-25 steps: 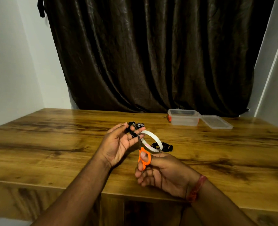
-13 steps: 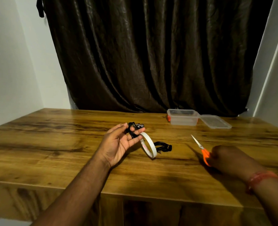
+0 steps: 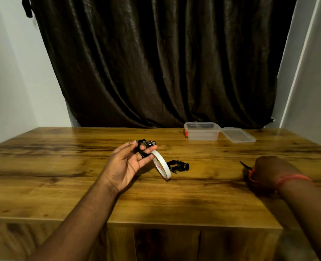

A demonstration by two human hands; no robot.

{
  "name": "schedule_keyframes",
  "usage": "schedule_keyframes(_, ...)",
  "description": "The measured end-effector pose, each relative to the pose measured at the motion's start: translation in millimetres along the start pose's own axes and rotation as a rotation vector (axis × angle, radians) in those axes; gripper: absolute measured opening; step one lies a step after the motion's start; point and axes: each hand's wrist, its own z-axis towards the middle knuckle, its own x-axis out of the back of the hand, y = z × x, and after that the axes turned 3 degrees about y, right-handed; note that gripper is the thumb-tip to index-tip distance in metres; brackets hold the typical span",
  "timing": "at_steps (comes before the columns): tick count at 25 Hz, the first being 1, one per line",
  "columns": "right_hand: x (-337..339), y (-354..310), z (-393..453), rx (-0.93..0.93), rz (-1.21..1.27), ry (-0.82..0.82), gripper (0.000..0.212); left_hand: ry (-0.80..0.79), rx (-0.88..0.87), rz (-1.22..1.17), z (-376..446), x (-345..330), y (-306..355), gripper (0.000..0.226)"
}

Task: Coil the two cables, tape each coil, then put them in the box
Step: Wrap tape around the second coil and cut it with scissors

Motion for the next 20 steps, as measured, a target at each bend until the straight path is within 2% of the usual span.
schedule_keyframes(5, 10.1, -3.4, -11.2, 0.001, -0.055, -0.042, 0.033, -0.002, 0.003, 0.003, -0.5, -0.3, -0.1, 0.019)
schedule_keyframes(7, 15.8, -12.6, -19.6, 0.044, 0.010, 0.097, 0.033, -0.003, 0.005, 0.008, -0.6, 0.2, -0.3, 0.018)
schedule_keyframes(9, 15.1, -40.4, -37.6, 0.195, 0.240, 0.257, 0.027, -0.002, 0.005, 0.016, -0.4, 0.5, -0.8, 0.017)
schedule_keyframes(11, 7.8, -82.3, -61.9, 0.423, 0.520, 0.241, 0.027, -0.009, 0.004, 0.023, -0.7, 0.4, -1.2, 0.016)
schedule_keyframes(13, -3.2, -121.9, -80.0, 0.548, 0.707, 0.176, 0.031, -0.017, 0.005, 0.024, -0.9, 0.4, -1.8, 0.015)
schedule_keyframes(15, -17.0, -145.8, -82.6, 0.601, 0.893, 0.145, 0.025, -0.023, 0.004, 0.017, -1.6, 0.6, -2.4, 0.014)
schedule_keyframes(18, -24.3, -155.6, -81.3, 0.573, 1.244, -0.023, 0.016, -0.042, -0.001, 0.004, -2.2, 0.0, -2.2, 0.016)
schedule_keyframes(20, -23.2, -148.8, -81.4, 0.578, 1.294, -0.036, 0.016, -0.057, 0.012, 0.010, -2.6, -1.2, -1.5, 0.016)
